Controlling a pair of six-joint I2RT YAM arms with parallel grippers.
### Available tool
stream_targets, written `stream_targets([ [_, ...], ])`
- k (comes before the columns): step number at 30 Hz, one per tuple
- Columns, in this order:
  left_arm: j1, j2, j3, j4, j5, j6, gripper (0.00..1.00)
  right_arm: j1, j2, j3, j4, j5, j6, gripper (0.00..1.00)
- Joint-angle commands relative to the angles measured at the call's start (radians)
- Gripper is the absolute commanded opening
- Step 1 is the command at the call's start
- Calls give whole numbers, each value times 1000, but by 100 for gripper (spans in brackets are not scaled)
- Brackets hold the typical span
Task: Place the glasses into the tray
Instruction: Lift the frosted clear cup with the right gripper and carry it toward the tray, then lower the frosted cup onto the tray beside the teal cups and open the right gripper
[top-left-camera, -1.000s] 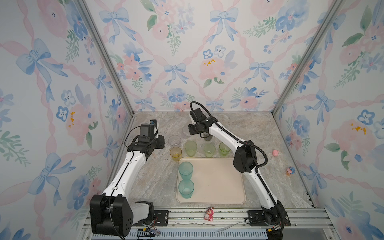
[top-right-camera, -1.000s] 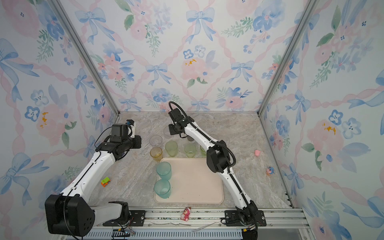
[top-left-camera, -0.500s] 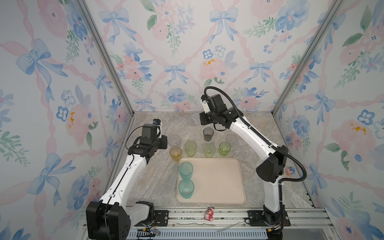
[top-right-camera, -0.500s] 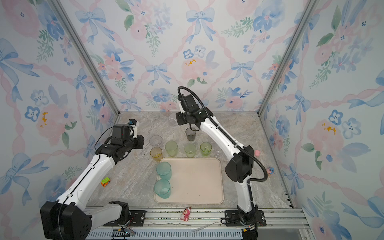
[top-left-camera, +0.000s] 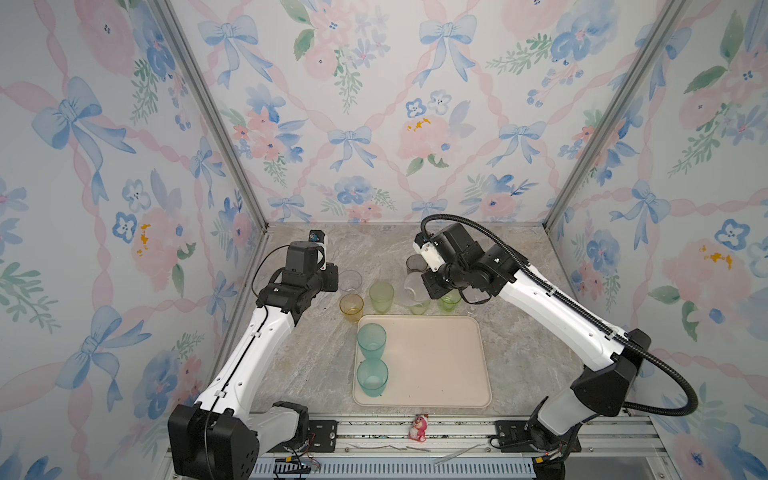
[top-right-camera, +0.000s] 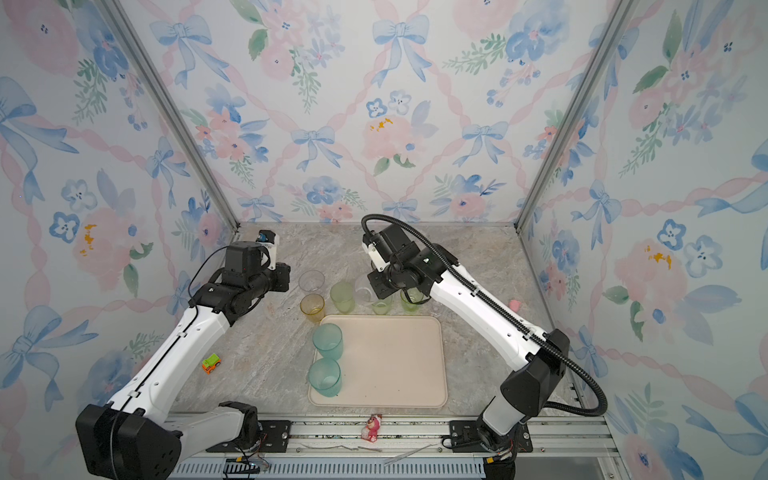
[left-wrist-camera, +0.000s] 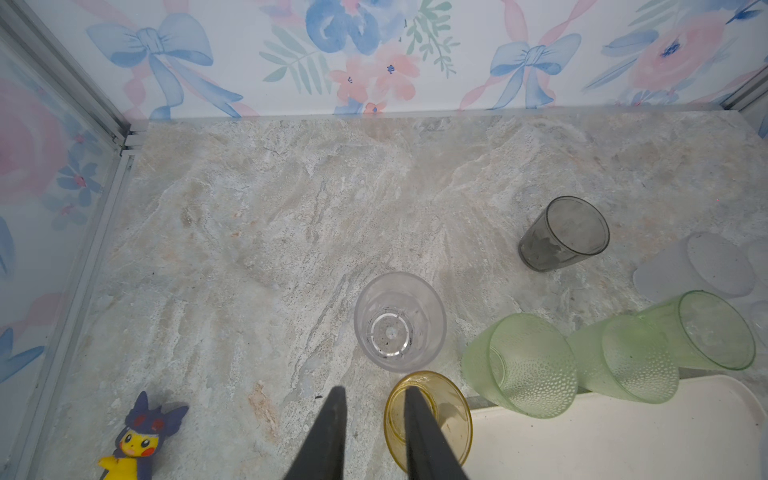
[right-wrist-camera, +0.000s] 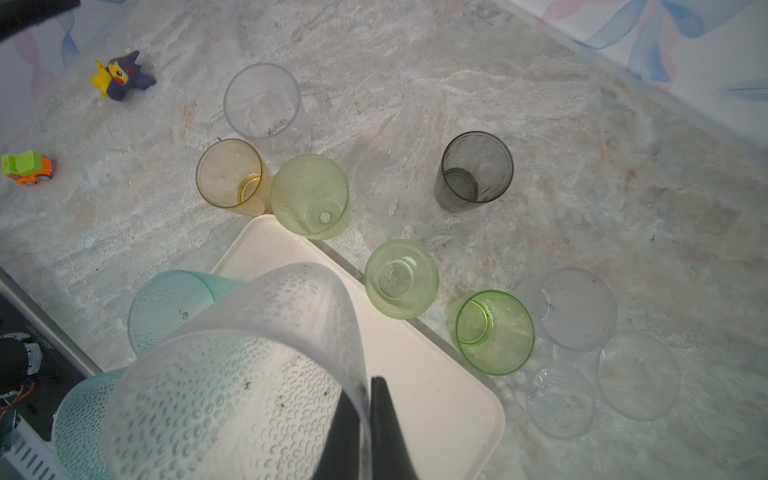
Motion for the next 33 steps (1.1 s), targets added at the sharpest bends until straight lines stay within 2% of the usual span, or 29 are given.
stream_targets([
  [1, -5, -6, 26, -24, -14, -22, 28, 45, 23, -36, -23, 22, 9, 0],
  [15, -16, -19, 29, -31, -3, -13, 28, 82, 300, 67, -36, 16, 25, 0],
  [33, -16, -20, 16, -29, -14, 10, 29, 97, 497, 244, -88, 24, 8, 0],
])
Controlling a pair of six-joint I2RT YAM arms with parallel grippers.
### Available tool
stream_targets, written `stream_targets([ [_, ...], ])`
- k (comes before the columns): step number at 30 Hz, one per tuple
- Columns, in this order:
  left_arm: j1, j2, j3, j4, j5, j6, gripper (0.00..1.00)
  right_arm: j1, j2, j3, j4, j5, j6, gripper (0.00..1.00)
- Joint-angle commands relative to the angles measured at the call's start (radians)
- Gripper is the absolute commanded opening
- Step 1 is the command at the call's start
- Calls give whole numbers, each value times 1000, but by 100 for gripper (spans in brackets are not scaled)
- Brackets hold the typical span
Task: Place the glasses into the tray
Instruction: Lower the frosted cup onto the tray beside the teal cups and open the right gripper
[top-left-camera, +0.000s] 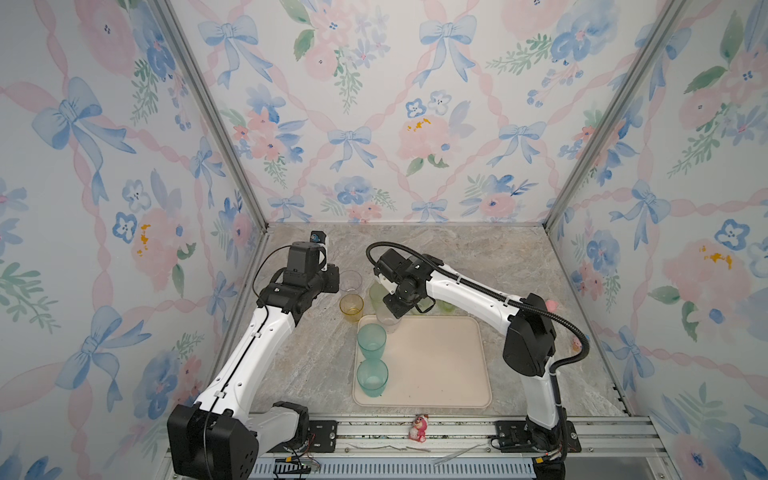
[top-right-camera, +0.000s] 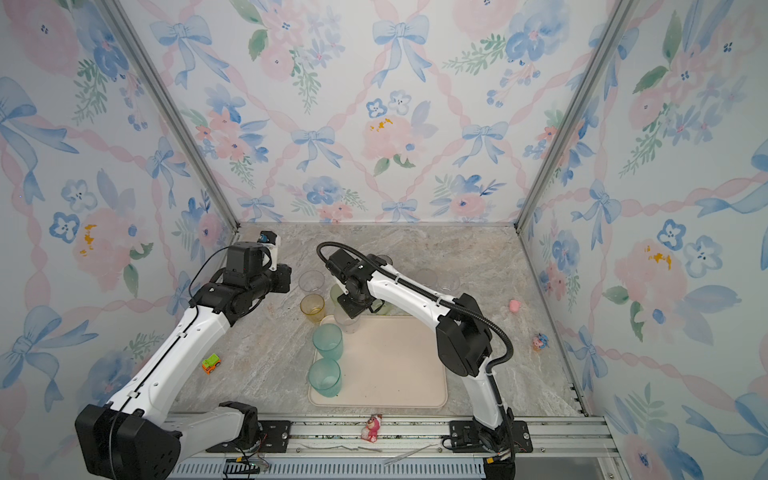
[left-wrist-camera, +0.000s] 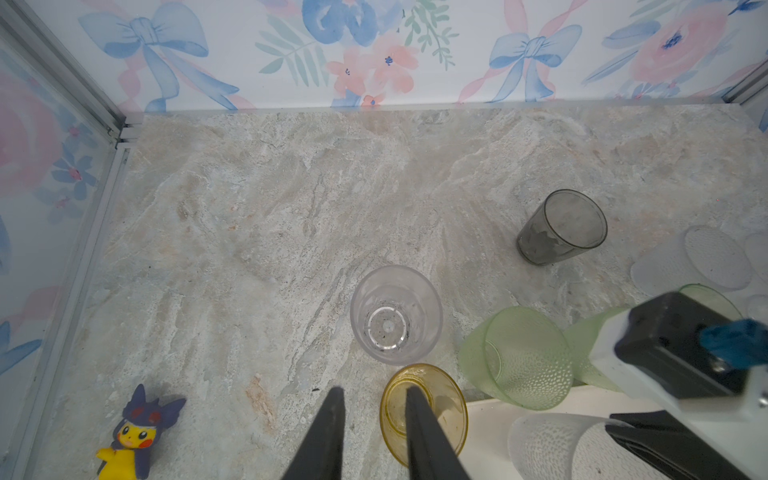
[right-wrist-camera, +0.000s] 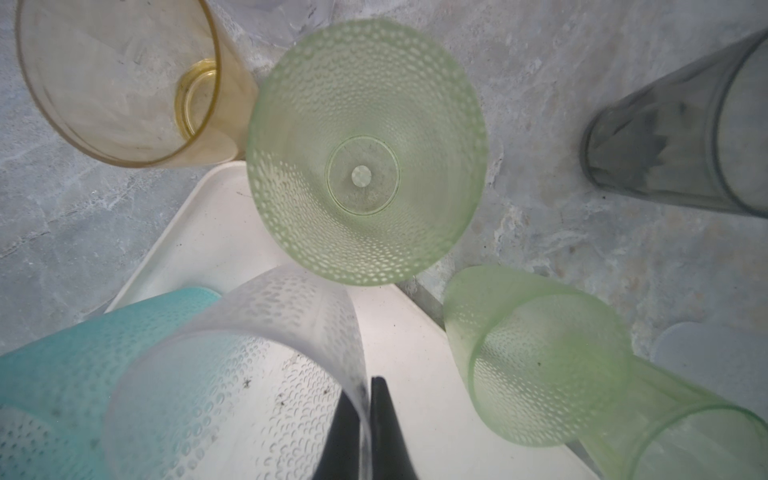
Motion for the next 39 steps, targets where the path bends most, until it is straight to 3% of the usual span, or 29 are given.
stream_targets([
  [1, -3, -19, 11, -6, -10, 20, 29, 10, 38, 53, -47, 9, -4, 0],
  [39, -2, 5, -3, -4, -9, 41, 32, 53, 255, 356, -153, -4, -18, 0],
])
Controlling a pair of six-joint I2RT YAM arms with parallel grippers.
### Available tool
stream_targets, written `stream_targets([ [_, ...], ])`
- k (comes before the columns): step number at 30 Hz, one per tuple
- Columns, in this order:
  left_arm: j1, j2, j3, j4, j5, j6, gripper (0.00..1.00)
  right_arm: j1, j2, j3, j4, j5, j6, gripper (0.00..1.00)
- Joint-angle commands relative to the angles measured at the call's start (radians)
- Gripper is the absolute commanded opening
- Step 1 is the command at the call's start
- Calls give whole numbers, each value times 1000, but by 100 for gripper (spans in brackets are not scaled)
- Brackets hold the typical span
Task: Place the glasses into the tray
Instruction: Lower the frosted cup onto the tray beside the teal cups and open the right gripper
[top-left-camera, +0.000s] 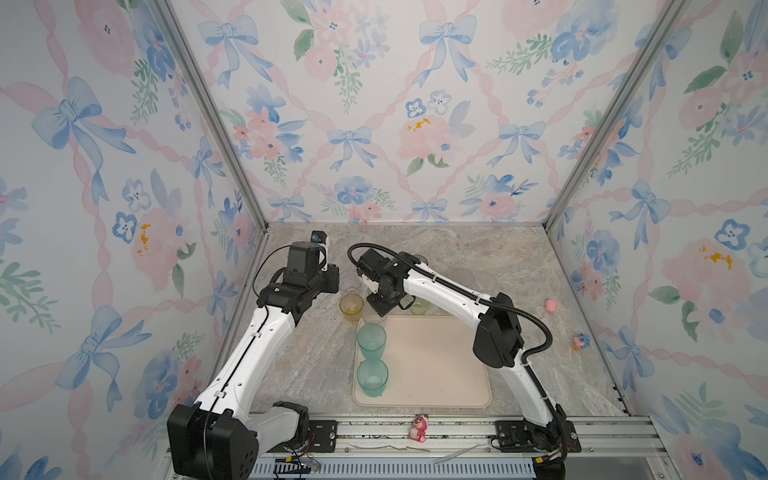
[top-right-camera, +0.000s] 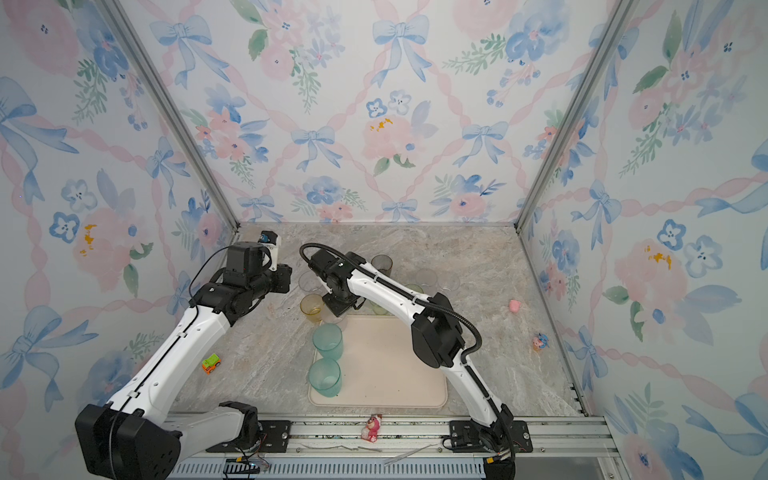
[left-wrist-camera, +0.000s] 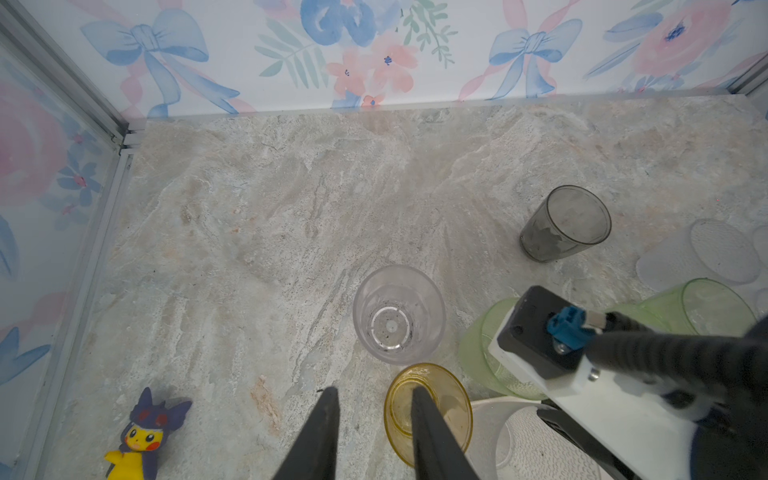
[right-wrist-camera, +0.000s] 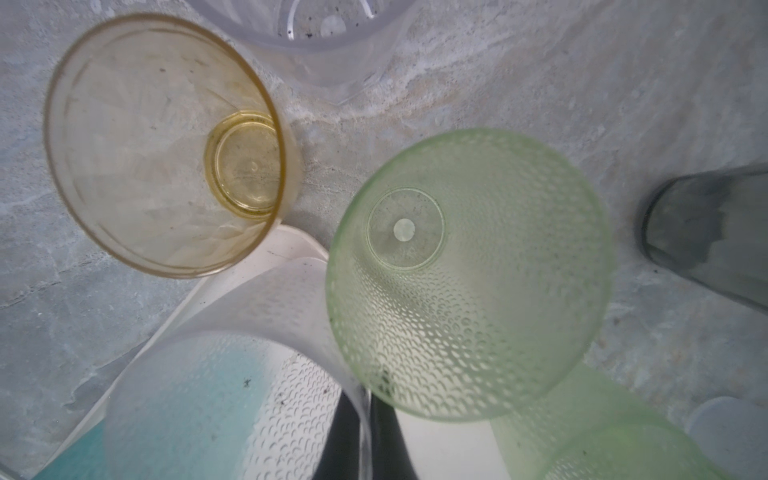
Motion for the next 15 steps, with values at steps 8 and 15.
stream_targets([
  [8, 0, 12, -4, -4, -6, 25, 33, 18, 31, 41, -49, -3, -11, 4],
  [15, 1, 17, -7, -3, -2, 25, 33, 17, 24, 43, -49, -5, -13, 15],
])
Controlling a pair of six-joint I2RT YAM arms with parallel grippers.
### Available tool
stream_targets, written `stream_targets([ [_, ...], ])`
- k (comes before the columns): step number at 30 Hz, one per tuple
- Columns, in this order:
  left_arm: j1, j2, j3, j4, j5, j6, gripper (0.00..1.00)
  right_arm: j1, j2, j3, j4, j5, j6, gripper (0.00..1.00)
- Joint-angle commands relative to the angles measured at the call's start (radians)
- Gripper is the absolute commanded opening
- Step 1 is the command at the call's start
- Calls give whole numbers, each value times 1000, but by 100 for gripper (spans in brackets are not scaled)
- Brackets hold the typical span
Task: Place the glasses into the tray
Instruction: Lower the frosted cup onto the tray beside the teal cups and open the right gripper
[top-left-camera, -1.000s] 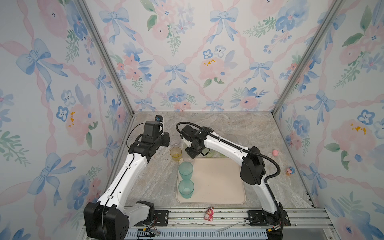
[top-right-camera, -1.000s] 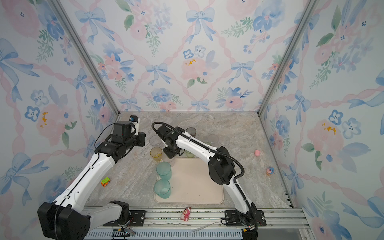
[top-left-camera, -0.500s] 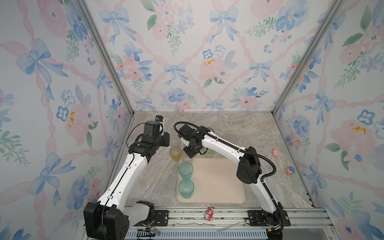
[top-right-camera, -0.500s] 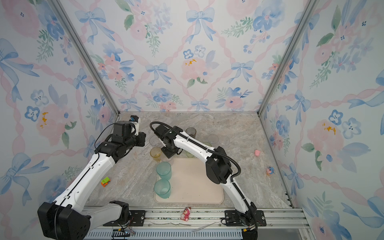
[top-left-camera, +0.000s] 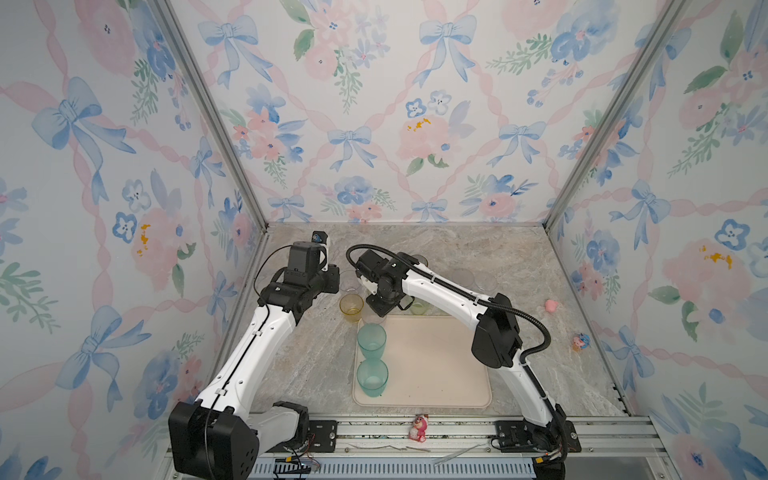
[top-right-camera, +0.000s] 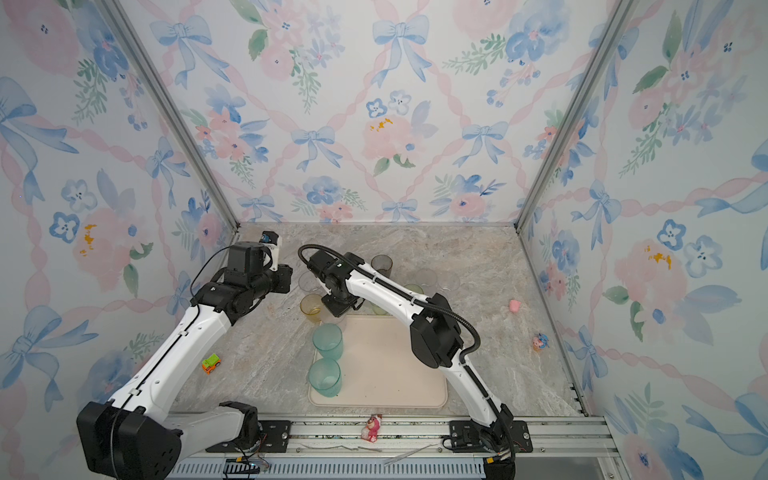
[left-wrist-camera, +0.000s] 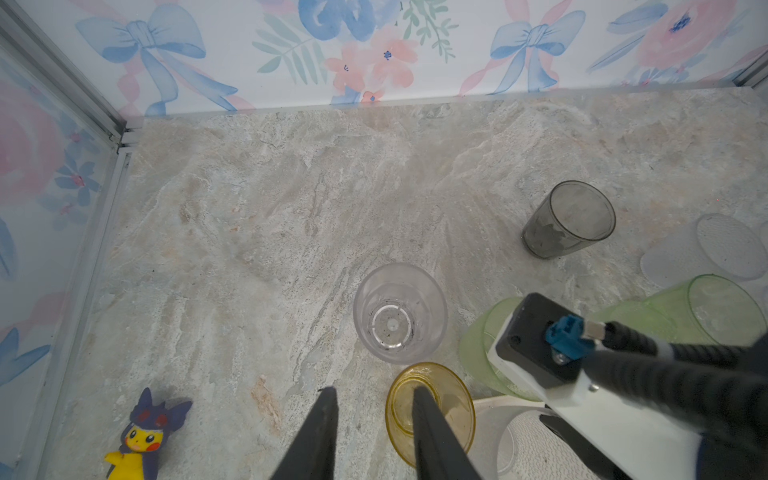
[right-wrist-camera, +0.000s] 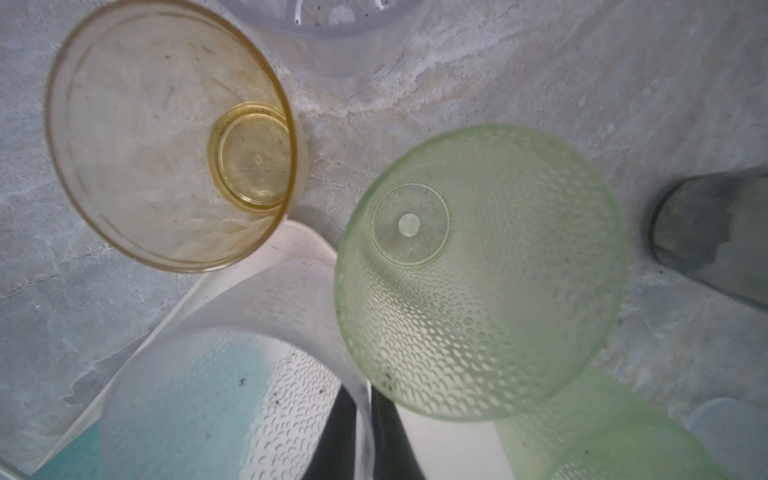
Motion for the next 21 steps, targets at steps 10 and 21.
stream_targets([
  [10, 2, 12, -14, -3, -4, 20, 33, 10, -15, 26, -28, 7, -4, 30],
  [21, 4, 23, -27, -3, -8, 11, 33, -9, -162, -42, 43, -37, 9, 42],
])
